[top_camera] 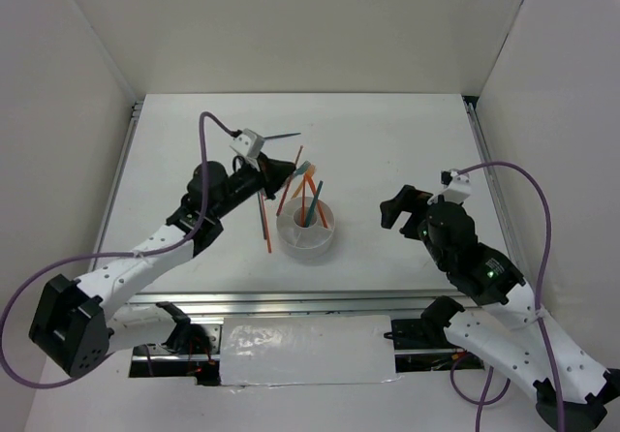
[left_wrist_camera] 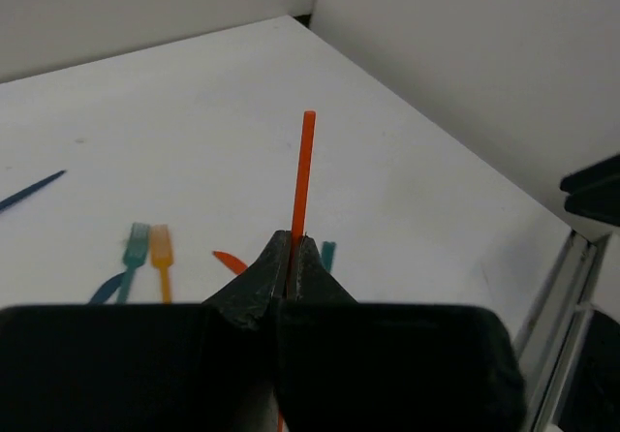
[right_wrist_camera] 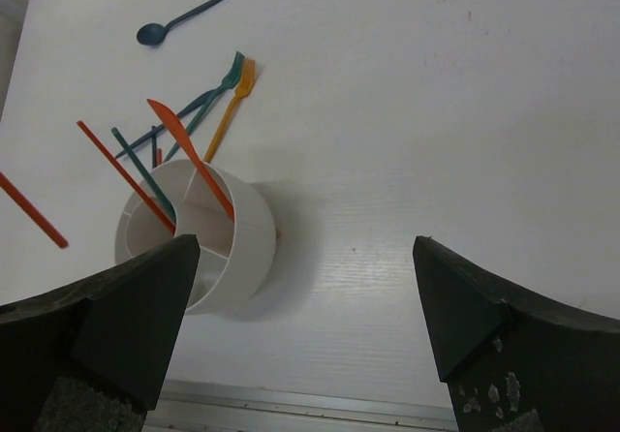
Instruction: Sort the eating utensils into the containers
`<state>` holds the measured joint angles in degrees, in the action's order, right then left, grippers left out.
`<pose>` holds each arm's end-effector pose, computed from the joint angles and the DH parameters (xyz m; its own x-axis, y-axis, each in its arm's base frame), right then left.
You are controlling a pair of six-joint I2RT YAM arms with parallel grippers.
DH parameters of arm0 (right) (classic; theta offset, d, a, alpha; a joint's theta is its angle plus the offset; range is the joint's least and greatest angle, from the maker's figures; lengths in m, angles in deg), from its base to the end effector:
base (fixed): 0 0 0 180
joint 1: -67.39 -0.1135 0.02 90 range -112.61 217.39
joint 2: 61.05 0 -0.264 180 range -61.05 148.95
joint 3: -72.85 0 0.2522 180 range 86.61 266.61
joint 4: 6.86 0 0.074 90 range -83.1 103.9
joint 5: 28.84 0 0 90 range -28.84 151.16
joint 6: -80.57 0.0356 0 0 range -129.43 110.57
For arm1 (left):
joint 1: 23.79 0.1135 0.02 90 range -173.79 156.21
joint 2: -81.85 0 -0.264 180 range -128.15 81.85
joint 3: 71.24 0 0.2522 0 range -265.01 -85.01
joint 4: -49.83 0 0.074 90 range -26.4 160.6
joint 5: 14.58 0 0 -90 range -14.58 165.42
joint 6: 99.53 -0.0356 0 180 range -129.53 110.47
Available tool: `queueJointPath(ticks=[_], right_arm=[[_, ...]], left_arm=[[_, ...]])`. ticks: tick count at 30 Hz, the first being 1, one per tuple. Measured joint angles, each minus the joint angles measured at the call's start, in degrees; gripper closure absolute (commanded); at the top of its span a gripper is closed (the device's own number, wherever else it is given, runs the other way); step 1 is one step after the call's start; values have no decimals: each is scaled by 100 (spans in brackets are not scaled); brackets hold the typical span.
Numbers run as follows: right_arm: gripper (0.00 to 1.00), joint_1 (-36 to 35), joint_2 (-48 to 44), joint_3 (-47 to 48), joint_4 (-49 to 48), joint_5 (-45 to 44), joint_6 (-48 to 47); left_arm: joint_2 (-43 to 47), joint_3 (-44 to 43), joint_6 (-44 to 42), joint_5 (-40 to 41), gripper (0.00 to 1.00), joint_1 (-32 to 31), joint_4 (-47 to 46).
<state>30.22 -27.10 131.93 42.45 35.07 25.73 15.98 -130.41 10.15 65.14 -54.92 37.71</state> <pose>0.1099 0.0637 0.3246 -0.3952 0.3494 -0.8496 0.0057 0.9258 0.3781 0.2288 -0.1456 0.3353 -0.1464 -0.2987 -0.9431 0.6494 0.6901 -0.3194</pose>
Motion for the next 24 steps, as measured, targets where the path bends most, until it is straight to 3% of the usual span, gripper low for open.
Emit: queueJointPath(ticks=[9,15,20,24], right_arm=[[0,-9,-15,0,4,-9,20],[0,-9,-35,0,4,-24,17],[0,-9,-24,0,4,-24,15],[0,-9,22,0,4,-28,15]], left_arm=[[-769,205,-48,-684,100,-535,-1541],[-1088,225,-48,-702,100,-584,-2107],[-1495,636,-50,-669,100,-612,-3097],[-1801,772,-48,-654,100,-629,-3217]])
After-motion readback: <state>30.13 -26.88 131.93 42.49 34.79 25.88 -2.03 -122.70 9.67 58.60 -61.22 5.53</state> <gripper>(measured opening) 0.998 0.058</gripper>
